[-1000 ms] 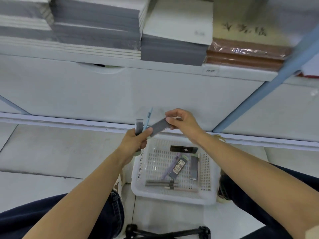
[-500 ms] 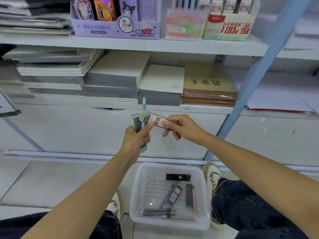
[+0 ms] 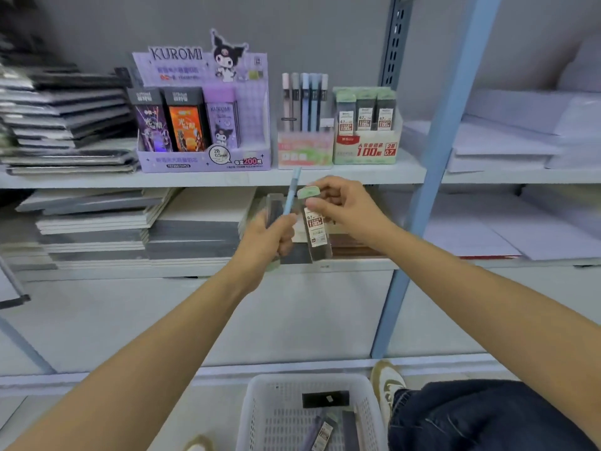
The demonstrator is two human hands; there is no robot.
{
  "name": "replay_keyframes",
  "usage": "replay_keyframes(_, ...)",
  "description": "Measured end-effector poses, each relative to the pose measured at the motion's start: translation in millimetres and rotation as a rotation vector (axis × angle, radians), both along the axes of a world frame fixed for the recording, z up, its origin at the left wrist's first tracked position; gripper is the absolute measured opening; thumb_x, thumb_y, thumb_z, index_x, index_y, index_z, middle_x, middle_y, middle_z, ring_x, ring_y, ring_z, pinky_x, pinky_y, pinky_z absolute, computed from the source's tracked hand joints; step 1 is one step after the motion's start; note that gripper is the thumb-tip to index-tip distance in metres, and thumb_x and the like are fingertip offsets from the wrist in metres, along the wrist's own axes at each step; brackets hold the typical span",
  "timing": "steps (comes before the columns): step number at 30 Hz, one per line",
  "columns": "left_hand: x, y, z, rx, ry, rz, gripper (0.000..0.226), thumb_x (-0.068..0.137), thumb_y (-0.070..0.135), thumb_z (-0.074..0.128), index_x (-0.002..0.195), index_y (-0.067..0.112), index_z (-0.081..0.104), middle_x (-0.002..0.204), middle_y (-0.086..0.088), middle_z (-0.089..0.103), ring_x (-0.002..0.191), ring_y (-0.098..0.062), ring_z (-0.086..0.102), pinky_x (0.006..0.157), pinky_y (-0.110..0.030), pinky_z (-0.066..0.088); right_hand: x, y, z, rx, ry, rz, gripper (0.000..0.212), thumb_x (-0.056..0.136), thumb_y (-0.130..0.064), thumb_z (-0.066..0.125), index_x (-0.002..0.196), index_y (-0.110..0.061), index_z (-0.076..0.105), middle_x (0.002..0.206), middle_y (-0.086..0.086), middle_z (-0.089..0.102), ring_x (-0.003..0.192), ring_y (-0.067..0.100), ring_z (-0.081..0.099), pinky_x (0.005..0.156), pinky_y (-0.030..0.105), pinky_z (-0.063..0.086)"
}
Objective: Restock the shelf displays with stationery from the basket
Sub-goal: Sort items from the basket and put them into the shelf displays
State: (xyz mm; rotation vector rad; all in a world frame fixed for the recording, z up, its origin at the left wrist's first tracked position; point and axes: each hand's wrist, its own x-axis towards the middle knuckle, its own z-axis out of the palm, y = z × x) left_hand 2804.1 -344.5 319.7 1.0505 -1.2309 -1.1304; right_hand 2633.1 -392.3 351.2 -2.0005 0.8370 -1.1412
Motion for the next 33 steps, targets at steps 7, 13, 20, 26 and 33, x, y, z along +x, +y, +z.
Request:
replay_keyframes(7, -14.1, -32.5, 68.8, -0.243, 0.003, -0.141, 0.017, 0.104, 0.02, 0.044, 0.099, 0.016, 0.059, 0.063, 0.007, 0.051, 0.053, -0.009, 0.042, 0.05, -0.017, 0.037, -47.5, -36.3, 96.5, -0.228, -0.304, -0.206, 0.01, 0.094, -0.008, 0.059, 0.101, -0.014, 0.057, 0.091, 0.004, 0.069, 0.081, 0.012, 0.068, 0.07, 0.027, 0.057)
replay_keyframes(13, -18.7, -55.7, 88.3, -0.286, 0.038, -0.107, 0.022, 0.105, 0.025, 0.041, 0.111, 0.019, 0.061, 0.065, 0.009, 0.057, 0.055, -0.009, 0.046, 0.057, -0.022, 0.04, -74.1, -71.3, 141.5, -0.298, -0.26, -0.366, 0.011, 0.095, -0.008, 0.057, 0.105, -0.01, 0.056, 0.094, 0.008, 0.069, 0.086, 0.017, 0.069, 0.076, 0.032, 0.059)
replay_keyframes(20, -20.8, -69.2, 83.7, -0.24, 0.002, -0.067, 0.022, 0.104, 0.027, 0.042, 0.111, 0.022, 0.062, 0.064, 0.011, 0.059, 0.054, -0.008, 0.049, 0.06, -0.026, 0.042, -64.9, -86.7, 126.2, -0.288, -0.073, -0.293, 0.011, 0.095, -0.013, 0.058, 0.102, -0.02, 0.057, 0.093, -0.004, 0.071, 0.086, 0.008, 0.07, 0.073, 0.024, 0.058)
replay_keyframes(26, -17.6, -68.9, 83.6, -0.237, -0.016, -0.106, 0.021, 0.102, 0.029, 0.047, 0.107, 0.024, 0.067, 0.065, 0.008, 0.059, 0.053, -0.009, 0.048, 0.056, -0.023, 0.041, -56.2, -93.1, 124.1, -0.255, 0.088, -0.288, 0.015, 0.093, -0.014, 0.061, 0.104, -0.022, 0.053, 0.091, 0.003, 0.07, 0.081, 0.014, 0.071, 0.07, 0.026, 0.058)
replay_keyframes(33, -11.9, -60.6, 84.1, -0.206, -0.042, -0.131, 0.021, 0.099, 0.027, 0.053, 0.111, 0.016, 0.067, 0.066, 0.008, 0.058, 0.053, -0.008, 0.046, 0.053, -0.021, 0.037, -44.4, -92.7, 112.1, -0.361, 0.211, -0.483, 0.021, 0.089, -0.015, 0.067, 0.11, -0.016, 0.068, 0.105, 0.0, 0.055, 0.086, 0.009, 0.056, 0.084, 0.023, 0.049)
